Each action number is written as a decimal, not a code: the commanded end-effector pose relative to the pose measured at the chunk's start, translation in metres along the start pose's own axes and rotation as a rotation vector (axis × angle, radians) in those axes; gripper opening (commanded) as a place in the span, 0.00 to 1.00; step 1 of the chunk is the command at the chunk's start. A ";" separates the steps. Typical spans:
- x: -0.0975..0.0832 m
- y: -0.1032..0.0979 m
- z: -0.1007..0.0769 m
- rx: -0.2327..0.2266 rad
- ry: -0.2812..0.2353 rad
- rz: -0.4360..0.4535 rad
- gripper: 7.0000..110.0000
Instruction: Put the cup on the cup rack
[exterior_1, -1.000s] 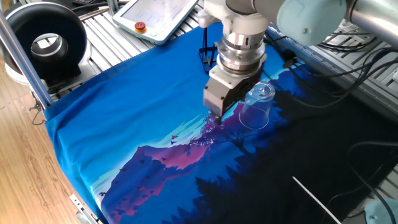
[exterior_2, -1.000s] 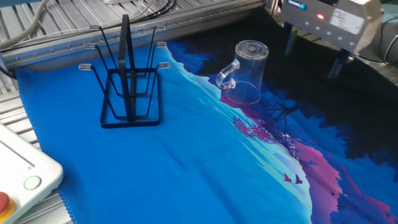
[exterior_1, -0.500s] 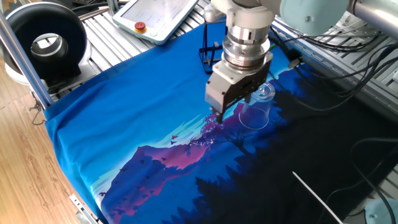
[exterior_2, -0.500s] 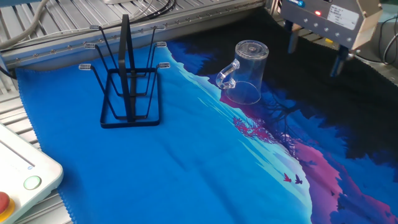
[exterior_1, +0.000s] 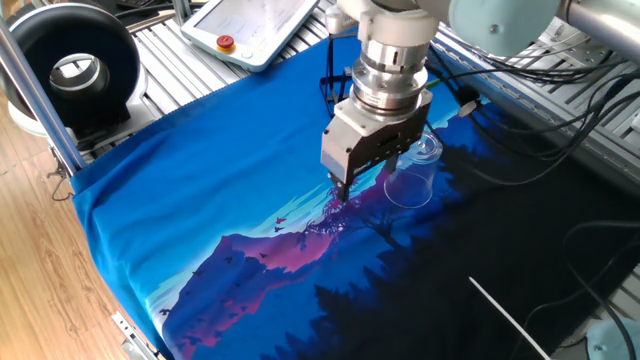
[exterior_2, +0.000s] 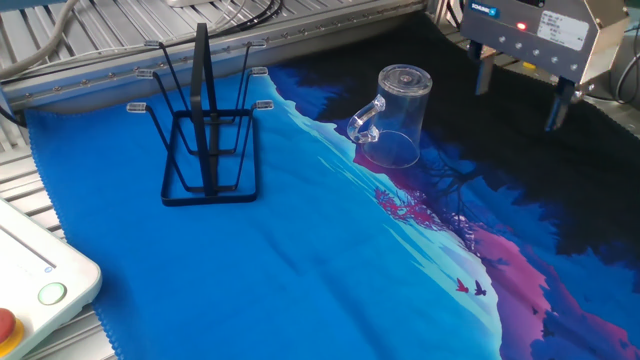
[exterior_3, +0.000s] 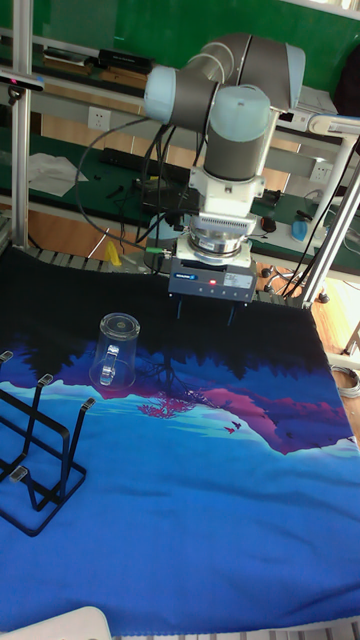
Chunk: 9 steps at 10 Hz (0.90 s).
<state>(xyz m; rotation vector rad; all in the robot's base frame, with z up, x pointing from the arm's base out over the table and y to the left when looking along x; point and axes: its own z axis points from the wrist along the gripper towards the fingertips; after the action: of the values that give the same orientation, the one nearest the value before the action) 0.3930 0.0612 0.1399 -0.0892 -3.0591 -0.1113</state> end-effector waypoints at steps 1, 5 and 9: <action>-0.005 -0.008 0.005 0.028 0.023 0.134 0.36; -0.004 -0.016 0.006 0.047 0.042 0.238 0.15; -0.062 -0.006 0.020 -0.001 -0.092 0.294 0.00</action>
<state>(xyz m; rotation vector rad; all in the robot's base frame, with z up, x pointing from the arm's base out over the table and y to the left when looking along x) 0.4294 0.0470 0.1191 -0.4909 -3.0525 -0.0375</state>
